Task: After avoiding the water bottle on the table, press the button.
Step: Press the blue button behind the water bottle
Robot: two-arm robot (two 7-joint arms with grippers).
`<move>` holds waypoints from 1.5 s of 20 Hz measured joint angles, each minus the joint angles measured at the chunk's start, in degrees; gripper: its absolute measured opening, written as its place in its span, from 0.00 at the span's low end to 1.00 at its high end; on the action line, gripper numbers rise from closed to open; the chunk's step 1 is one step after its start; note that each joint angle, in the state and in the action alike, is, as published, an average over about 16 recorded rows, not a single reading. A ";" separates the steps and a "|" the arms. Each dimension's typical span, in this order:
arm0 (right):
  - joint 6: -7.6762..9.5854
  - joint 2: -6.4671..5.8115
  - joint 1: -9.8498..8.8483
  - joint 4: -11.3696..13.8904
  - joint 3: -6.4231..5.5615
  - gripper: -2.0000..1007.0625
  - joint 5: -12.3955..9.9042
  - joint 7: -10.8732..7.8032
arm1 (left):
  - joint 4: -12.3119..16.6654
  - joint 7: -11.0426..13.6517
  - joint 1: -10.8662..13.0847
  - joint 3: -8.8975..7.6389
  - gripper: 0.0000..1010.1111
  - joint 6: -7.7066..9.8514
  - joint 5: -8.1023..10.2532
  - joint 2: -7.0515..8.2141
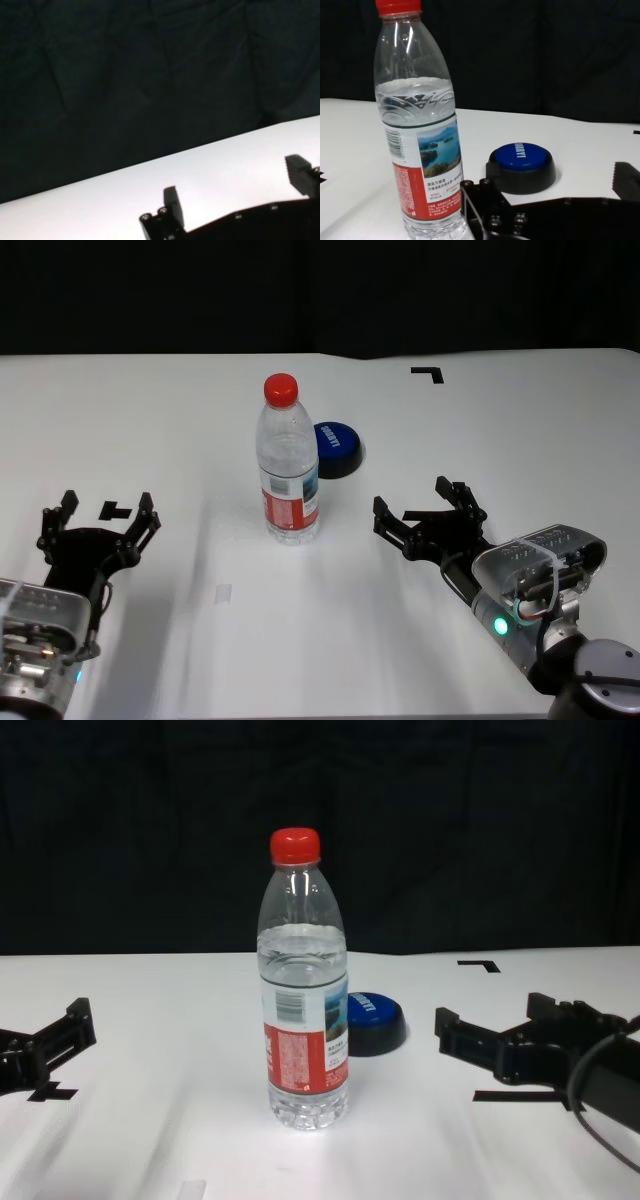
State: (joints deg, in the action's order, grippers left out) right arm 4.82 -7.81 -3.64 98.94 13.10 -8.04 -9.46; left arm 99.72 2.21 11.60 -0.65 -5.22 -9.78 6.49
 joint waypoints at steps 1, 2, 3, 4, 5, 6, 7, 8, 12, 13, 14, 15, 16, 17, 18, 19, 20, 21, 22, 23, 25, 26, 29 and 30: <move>0.00 0.00 0.00 0.00 0.00 1.00 0.00 0.00 | 0.00 0.00 0.00 0.00 0.99 0.00 0.00 0.00; 0.00 0.00 0.00 0.00 0.00 1.00 0.00 0.00 | 0.00 0.00 0.00 0.00 0.99 0.00 0.00 0.00; 0.00 0.00 0.00 0.00 0.00 1.00 0.00 0.00 | 0.00 0.00 0.00 0.00 0.99 0.00 0.00 0.00; 0.00 0.00 0.00 0.00 0.00 1.00 0.00 0.00 | 0.00 0.00 0.00 0.00 0.99 0.00 0.00 0.00; 0.00 0.00 0.00 0.00 0.00 1.00 0.00 0.00 | 0.00 0.00 0.00 0.00 0.99 0.00 0.00 0.00; 0.00 0.00 0.00 0.00 0.00 1.00 0.00 0.00 | 0.00 0.00 0.00 0.00 0.99 -0.01 0.00 0.00; 0.00 0.00 0.00 0.00 0.00 1.00 0.00 0.00 | 0.00 0.00 0.00 0.00 0.99 -0.02 0.00 0.00; 0.00 0.00 0.00 0.00 0.00 1.00 0.00 0.00 | 0.00 0.00 0.00 0.01 0.99 -0.04 0.00 -0.01; 0.00 0.00 0.00 0.00 0.00 1.00 0.00 0.00 | 0.08 0.07 0.01 0.10 0.99 -0.14 0.01 -0.04; 0.00 0.00 0.00 0.00 0.00 1.00 0.00 0.00 | 0.11 0.09 0.01 0.13 0.99 -0.18 0.01 -0.05; 0.00 0.00 0.00 0.00 0.00 1.00 0.00 0.00 | 0.15 0.10 0.01 0.15 0.99 -0.22 0.02 -0.06; 0.00 0.00 0.00 0.00 0.00 1.00 0.00 0.00 | 0.20 0.10 0.01 0.17 0.99 -0.26 0.02 -0.07; 0.00 0.00 0.00 0.00 0.00 1.00 0.00 0.00 | 0.28 0.10 0.01 0.19 0.99 -0.31 0.01 -0.08; 0.00 0.00 0.00 0.00 0.00 1.00 0.00 0.00 | 0.36 0.09 0.02 0.20 0.99 -0.35 0.01 -0.09; 0.00 0.00 0.00 0.00 0.00 1.00 0.00 0.00 | 0.48 0.08 0.05 0.19 0.99 -0.40 0.00 -0.09; 0.00 0.00 0.00 0.00 0.00 1.00 0.00 0.00 | 0.64 0.07 0.08 0.17 0.99 -0.46 -0.02 -0.08; 0.00 0.00 0.00 0.00 0.00 1.00 0.00 0.00 | 0.81 0.06 0.13 0.15 0.99 -0.52 -0.05 -0.07; 0.00 0.00 0.00 0.00 0.00 1.00 0.00 0.00 | 1.00 0.06 0.19 0.11 0.99 -0.58 -0.07 -0.06; 0.00 0.00 0.00 0.00 0.00 1.00 0.00 0.00 | 1.21 0.06 0.26 0.06 0.99 -0.65 -0.08 -0.04; 0.00 0.00 0.00 0.00 0.00 1.00 0.00 0.00 | 1.45 0.08 0.34 0.00 0.99 -0.73 -0.09 0.00; 0.00 0.00 0.00 0.00 0.00 1.00 0.00 0.00 | 2.03 0.21 0.53 -0.13 0.99 -0.89 -0.08 0.17; 0.00 0.00 0.00 0.00 0.00 1.00 0.00 0.00 | 2.34 0.31 0.64 -0.20 0.99 -0.98 -0.08 0.29; 0.00 0.00 0.00 0.00 0.00 1.00 0.00 0.00 | 3.34 0.74 0.97 -0.38 0.99 -1.26 -0.04 0.79; 0.00 0.00 0.00 0.00 0.00 1.00 0.00 0.00 | 3.71 0.93 1.11 -0.43 0.99 -1.36 0.00 1.00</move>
State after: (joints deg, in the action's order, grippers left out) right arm 4.82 -7.81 -3.64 98.94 13.10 -8.04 -9.46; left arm 103.43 3.15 12.71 -1.08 -6.58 -9.79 7.48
